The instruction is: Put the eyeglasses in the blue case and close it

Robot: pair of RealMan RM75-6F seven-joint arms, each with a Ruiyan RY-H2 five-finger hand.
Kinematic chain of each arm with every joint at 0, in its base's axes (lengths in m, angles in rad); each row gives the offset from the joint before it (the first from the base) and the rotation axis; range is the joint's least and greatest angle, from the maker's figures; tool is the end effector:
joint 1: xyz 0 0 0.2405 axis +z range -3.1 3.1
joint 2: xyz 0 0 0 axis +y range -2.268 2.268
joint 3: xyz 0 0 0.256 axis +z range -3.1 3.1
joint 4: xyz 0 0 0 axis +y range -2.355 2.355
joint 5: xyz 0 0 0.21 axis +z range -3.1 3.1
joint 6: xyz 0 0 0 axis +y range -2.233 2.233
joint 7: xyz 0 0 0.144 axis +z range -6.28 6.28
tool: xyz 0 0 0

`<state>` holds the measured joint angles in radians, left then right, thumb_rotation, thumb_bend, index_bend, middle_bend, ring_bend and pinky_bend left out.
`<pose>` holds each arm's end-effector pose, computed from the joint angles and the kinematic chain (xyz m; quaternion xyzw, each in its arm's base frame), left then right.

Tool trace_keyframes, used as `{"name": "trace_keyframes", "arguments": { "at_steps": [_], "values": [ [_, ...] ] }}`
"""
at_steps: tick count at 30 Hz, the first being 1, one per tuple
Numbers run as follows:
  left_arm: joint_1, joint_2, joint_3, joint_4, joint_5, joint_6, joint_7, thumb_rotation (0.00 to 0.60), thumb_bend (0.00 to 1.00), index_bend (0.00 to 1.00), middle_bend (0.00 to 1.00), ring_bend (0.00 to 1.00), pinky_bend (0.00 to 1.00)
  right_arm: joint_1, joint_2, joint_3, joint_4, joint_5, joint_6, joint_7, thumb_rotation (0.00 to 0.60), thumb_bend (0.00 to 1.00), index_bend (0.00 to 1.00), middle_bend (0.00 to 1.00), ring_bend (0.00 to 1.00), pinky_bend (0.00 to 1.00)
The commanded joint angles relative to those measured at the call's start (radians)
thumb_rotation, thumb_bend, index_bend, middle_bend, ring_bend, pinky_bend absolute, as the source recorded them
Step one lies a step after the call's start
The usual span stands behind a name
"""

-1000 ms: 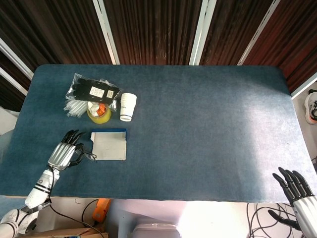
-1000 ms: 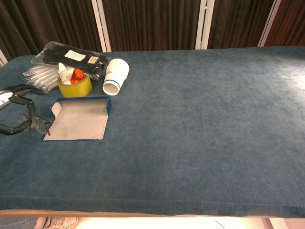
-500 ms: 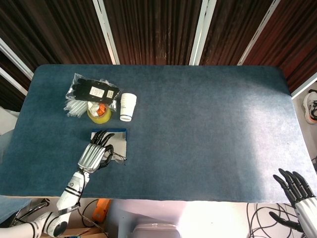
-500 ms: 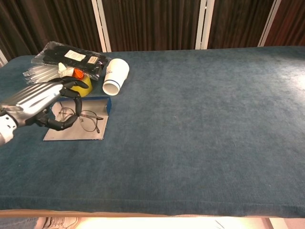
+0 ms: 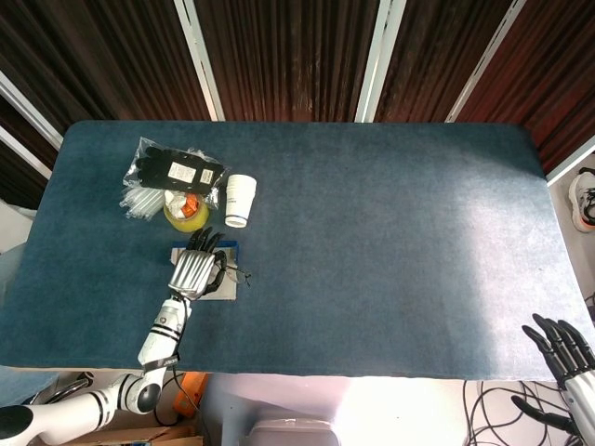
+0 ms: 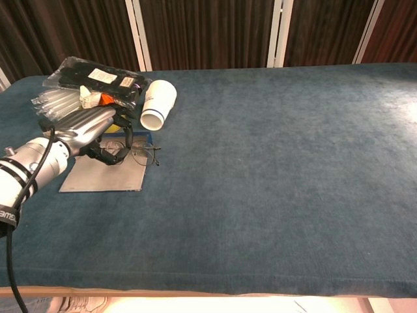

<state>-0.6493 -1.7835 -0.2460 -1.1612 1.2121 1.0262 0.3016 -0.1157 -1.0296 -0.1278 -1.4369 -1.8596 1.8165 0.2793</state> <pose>-0.1799 0.3515 -0.0496 -0.6935 -0.3784 -0.3846 0.4775 -0.3164 -0.0740 0.1976 0.6379 -0.3688 0.4460 0.5081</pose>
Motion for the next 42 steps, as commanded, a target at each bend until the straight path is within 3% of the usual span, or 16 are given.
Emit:
{"name": "trace_keyframes", "arguments": {
  "at_steps": [1,18,29,37,42],
  "values": [
    [-0.013,-0.016,-0.016,0.036,-0.036,-0.015,0.019,0.6,0.6,0.69,0.13,0.02,0.06,-0.001,0.002,0.002,0.004,0.005,0.005,0.01,0.6,0.12,0.0,0.0,0.0,0.0],
    [-0.039,-0.028,-0.038,0.149,-0.11,-0.051,0.012,0.6,0.6,0.69,0.13,0.03,0.06,-0.006,0.008,0.005,0.011,0.006,0.021,0.036,0.6,0.12,0.0,0.0,0.0,0.0],
    [-0.06,-0.043,-0.046,0.205,-0.124,-0.064,0.001,0.6,0.44,0.66,0.14,0.04,0.05,-0.01,0.009,0.006,0.016,0.008,0.028,0.045,0.6,0.12,0.0,0.0,0.0,0.0],
    [-0.059,-0.063,-0.036,0.268,-0.107,-0.052,-0.041,0.6,0.4,0.42,0.11,0.03,0.05,-0.011,0.01,0.006,0.019,0.006,0.032,0.052,0.6,0.12,0.0,0.0,0.0,0.0],
    [-0.055,-0.055,-0.034,0.255,-0.111,-0.052,-0.039,0.6,0.37,0.2,0.06,0.01,0.05,-0.012,0.009,0.006,0.019,0.005,0.033,0.051,0.6,0.12,0.0,0.0,0.0,0.0]
  ]
}}
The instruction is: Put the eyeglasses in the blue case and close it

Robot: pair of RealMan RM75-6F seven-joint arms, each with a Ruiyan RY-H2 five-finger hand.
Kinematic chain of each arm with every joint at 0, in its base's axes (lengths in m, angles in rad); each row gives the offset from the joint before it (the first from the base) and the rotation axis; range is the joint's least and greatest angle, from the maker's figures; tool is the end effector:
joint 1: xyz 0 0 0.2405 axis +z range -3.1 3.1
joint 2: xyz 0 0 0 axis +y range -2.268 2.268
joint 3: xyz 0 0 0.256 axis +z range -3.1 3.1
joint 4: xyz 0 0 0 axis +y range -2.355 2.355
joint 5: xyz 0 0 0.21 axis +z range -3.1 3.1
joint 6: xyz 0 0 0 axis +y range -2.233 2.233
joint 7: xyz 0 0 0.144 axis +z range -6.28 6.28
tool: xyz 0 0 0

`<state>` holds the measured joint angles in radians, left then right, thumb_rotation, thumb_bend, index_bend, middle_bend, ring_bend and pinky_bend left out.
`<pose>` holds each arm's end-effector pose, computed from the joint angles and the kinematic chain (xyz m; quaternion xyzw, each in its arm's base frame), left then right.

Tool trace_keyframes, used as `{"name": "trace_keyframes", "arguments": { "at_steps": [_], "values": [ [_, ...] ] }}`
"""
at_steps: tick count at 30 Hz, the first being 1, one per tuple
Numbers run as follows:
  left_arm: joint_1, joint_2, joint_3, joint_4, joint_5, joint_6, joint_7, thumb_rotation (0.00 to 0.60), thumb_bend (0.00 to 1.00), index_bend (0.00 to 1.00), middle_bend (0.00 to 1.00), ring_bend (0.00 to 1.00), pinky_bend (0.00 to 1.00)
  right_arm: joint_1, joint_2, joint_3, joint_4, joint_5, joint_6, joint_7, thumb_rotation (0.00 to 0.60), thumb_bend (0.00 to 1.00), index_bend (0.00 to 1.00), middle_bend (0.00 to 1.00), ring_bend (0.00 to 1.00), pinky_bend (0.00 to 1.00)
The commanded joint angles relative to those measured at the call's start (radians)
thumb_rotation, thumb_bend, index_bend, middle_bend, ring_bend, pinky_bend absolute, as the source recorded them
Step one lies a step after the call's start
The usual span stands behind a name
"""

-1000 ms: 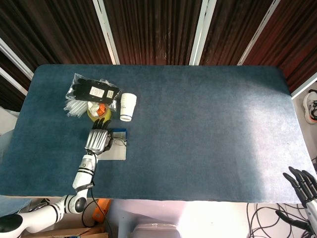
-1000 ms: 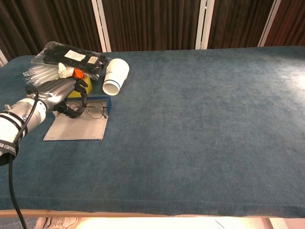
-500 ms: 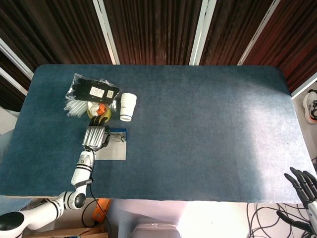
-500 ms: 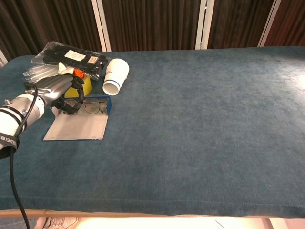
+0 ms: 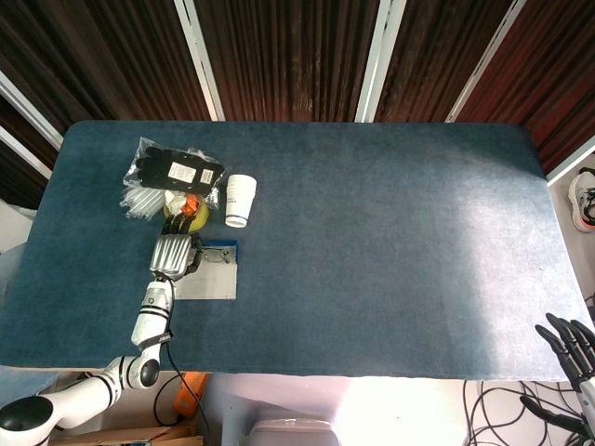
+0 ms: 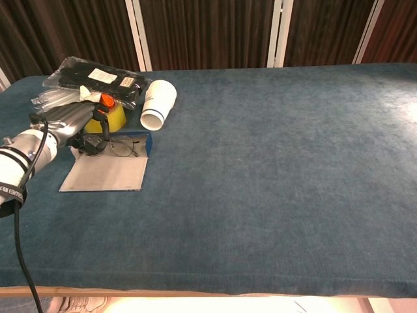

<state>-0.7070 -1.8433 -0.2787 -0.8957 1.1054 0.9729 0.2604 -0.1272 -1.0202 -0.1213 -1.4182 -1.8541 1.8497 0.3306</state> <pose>-0.2180 0.3909 -0.0399 -0.6584 -0.3888 -0.3433 0.5455 -0.3181 -0.0711 0.2069 0.6274 -0.3695 0.4598 0.5083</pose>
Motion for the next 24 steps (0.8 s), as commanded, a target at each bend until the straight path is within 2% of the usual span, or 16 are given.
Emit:
{"name": "trace_keyframes", "arguments": {
  "at_steps": [1,6,14,18,24],
  "values": [
    [0.004,0.007,-0.002,-0.017,-0.006,0.006,0.006,0.6,0.36,0.16,0.04,0.01,0.05,0.0,0.0,0.0,0.0,-0.001,0.0,0.0,0.6,0.12,0.0,0.0,0.0,0.0],
    [0.01,0.014,0.0,-0.038,0.005,0.027,-0.002,0.6,0.35,0.02,0.0,0.0,0.06,-0.001,0.0,0.0,0.001,-0.002,0.002,0.001,0.6,0.12,0.0,0.0,0.0,0.0],
    [0.026,0.047,0.007,-0.108,0.019,0.054,-0.006,0.6,0.35,0.0,0.0,0.0,0.06,-0.001,0.0,0.0,0.003,-0.003,0.003,0.002,0.6,0.12,0.0,0.0,0.0,0.0],
    [0.074,0.13,0.06,-0.269,0.088,0.108,-0.028,0.6,0.35,0.03,0.0,0.0,0.06,0.001,-0.001,-0.002,0.002,-0.01,-0.002,-0.008,0.6,0.12,0.0,0.0,0.0,0.0],
    [0.148,0.284,0.165,-0.521,0.182,0.141,-0.054,0.6,0.35,0.12,0.0,0.0,0.05,-0.003,-0.002,-0.007,0.004,-0.021,0.008,-0.007,0.6,0.12,0.0,0.0,0.0,0.0]
  ]
}}
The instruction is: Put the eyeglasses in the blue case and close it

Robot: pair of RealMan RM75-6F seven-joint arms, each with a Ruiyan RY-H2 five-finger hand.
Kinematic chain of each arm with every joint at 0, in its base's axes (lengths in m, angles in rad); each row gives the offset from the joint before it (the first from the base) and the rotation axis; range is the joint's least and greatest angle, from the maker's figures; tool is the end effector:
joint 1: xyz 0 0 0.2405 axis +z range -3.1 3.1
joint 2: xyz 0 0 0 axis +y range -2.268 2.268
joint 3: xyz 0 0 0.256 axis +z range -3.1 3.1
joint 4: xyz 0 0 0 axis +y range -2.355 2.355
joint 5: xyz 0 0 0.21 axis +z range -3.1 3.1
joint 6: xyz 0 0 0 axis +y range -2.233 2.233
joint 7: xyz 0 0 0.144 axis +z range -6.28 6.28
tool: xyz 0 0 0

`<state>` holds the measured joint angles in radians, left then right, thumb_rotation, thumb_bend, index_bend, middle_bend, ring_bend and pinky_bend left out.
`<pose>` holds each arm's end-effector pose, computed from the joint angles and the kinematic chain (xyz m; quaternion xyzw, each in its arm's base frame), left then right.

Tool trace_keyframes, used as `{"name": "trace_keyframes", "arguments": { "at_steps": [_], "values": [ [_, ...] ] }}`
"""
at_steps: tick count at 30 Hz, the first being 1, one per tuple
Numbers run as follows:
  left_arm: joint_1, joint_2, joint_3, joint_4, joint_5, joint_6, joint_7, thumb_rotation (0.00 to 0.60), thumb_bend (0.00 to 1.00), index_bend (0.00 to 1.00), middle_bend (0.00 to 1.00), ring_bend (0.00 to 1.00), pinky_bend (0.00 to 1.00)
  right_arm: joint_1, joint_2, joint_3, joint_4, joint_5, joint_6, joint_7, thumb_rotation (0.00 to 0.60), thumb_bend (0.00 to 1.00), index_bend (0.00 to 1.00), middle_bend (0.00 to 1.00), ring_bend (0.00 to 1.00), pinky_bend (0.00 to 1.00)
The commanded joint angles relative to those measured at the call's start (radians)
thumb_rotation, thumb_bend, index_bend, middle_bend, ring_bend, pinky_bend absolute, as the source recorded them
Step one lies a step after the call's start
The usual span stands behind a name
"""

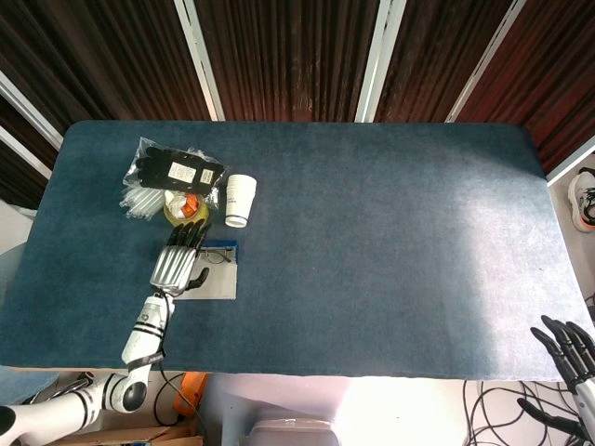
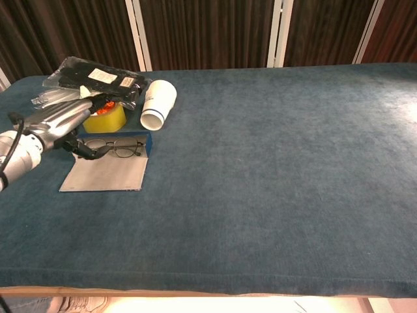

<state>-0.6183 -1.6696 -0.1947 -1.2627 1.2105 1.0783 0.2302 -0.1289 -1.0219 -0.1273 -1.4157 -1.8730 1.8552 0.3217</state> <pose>-0.1968 0.3427 -0.0199 -0.6808 -0.3908 -0.3965 0.4760 -0.3163 -0.0687 0.2051 0.6335 -0.3668 0.4600 0.5025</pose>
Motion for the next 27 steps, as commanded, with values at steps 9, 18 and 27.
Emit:
{"name": "trace_keyframes", "arguments": {
  "at_steps": [9,18,27],
  "values": [
    [0.073,0.174,0.163,-0.224,0.049,-0.044,0.091,0.6,0.34,0.19,0.0,0.0,0.03,-0.004,-0.005,-0.005,0.007,-0.016,0.011,-0.009,0.6,0.12,0.0,0.0,0.0,0.0],
    [0.047,0.165,0.154,-0.207,-0.048,-0.116,0.176,0.6,0.36,0.15,0.0,0.0,0.02,-0.007,-0.005,-0.003,0.015,-0.011,0.02,0.002,0.6,0.12,0.0,0.0,0.0,0.0],
    [0.036,0.151,0.14,-0.174,-0.093,-0.121,0.21,0.6,0.36,0.17,0.0,0.0,0.02,-0.008,-0.005,-0.003,0.016,-0.01,0.024,0.008,0.6,0.12,0.0,0.0,0.0,0.0]
  ]
}}
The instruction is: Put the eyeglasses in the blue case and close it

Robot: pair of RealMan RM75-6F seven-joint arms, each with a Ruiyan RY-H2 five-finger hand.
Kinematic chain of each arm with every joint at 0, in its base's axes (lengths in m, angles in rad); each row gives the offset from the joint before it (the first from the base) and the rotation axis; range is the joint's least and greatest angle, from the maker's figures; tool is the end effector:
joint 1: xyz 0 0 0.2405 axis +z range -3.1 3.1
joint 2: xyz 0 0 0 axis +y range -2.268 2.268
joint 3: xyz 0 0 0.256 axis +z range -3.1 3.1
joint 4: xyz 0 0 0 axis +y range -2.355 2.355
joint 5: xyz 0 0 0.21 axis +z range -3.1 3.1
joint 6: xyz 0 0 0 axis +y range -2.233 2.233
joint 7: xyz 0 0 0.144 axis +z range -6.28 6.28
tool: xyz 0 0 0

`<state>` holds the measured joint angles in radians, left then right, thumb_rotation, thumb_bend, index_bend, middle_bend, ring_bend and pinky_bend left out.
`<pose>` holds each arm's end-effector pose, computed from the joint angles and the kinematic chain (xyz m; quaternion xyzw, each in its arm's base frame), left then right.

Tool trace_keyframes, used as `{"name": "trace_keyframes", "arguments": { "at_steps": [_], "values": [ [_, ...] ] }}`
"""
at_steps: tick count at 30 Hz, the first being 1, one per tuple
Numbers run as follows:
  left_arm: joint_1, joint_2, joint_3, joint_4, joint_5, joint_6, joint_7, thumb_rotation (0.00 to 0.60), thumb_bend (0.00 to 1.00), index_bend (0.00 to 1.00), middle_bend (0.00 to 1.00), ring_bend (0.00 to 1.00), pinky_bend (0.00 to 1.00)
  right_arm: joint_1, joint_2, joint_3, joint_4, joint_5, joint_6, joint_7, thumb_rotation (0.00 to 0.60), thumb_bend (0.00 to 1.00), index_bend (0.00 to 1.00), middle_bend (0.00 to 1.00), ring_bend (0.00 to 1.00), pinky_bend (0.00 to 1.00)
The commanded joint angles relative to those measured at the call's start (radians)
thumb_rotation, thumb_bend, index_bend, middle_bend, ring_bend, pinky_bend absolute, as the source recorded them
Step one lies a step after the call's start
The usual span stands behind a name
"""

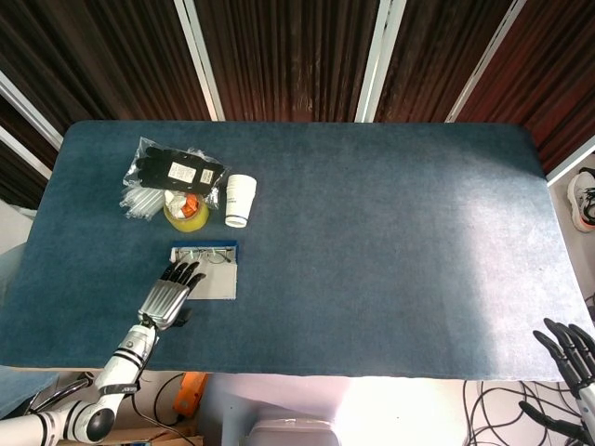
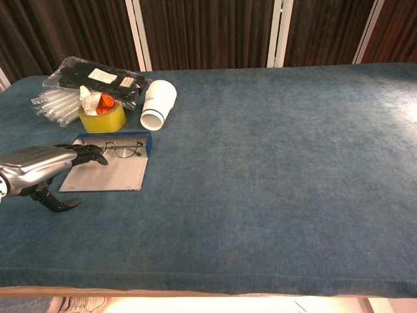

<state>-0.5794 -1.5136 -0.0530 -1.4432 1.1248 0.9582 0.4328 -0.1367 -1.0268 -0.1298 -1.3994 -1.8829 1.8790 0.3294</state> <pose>-0.2341 0.2980 -0.0173 -0.7640 -0.3829 -0.2544 0.4528 -0.3161 -0.0649 0.2066 0.6336 -0.3621 0.4658 0.5005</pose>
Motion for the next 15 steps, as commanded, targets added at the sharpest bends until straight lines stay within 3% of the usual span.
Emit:
{"name": "trace_keyframes", "arguments": {
  "at_steps": [1,15],
  "values": [
    [-0.005,-0.006,-0.002,0.009,-0.012,-0.004,0.013,0.6,0.36,0.18,0.0,0.0,0.02,0.0,0.0,0.0,-0.001,0.0,0.0,0.0,0.6,0.12,0.0,0.0,0.0,0.0],
    [-0.049,0.012,-0.013,-0.012,-0.131,-0.061,0.1,0.6,0.36,0.26,0.0,0.0,0.03,0.0,0.001,0.002,0.0,0.002,0.004,0.007,0.6,0.12,0.0,0.0,0.0,0.0]
  ]
}}
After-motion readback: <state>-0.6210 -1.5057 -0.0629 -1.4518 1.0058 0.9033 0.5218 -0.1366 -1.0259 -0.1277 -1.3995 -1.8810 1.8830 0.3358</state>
